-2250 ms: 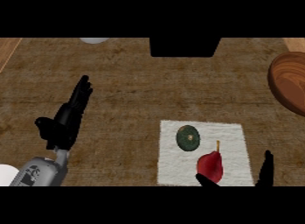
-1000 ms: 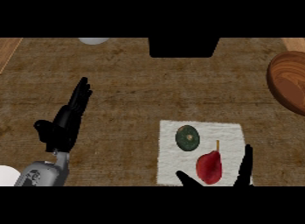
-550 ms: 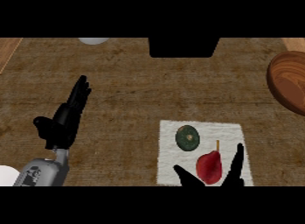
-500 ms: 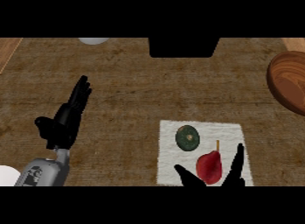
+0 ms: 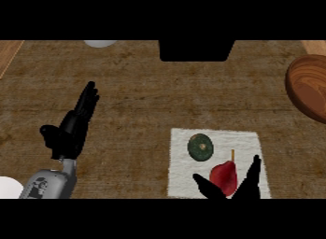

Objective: Pick the pear from the placemat and place it in the bowl

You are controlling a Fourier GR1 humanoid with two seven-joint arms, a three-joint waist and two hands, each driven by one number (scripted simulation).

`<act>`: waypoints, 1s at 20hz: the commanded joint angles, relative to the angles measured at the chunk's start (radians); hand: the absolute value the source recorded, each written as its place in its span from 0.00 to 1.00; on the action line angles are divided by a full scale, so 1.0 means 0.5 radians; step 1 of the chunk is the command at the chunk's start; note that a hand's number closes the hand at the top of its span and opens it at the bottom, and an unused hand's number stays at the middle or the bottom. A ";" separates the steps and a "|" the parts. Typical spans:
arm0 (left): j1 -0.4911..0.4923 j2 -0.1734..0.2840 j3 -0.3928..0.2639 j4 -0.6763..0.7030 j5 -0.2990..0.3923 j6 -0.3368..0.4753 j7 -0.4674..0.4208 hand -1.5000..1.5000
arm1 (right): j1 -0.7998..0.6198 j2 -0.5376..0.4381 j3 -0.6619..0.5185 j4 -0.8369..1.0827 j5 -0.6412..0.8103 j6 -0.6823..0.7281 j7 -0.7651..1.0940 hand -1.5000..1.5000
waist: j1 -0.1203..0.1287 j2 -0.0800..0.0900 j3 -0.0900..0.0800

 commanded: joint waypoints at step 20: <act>0.058 -0.088 0.037 -0.109 -0.108 -0.066 0.067 0.50 | -0.351 -0.347 0.446 0.016 -0.550 0.497 -0.632 1.00 | 0.055 -0.006 0.006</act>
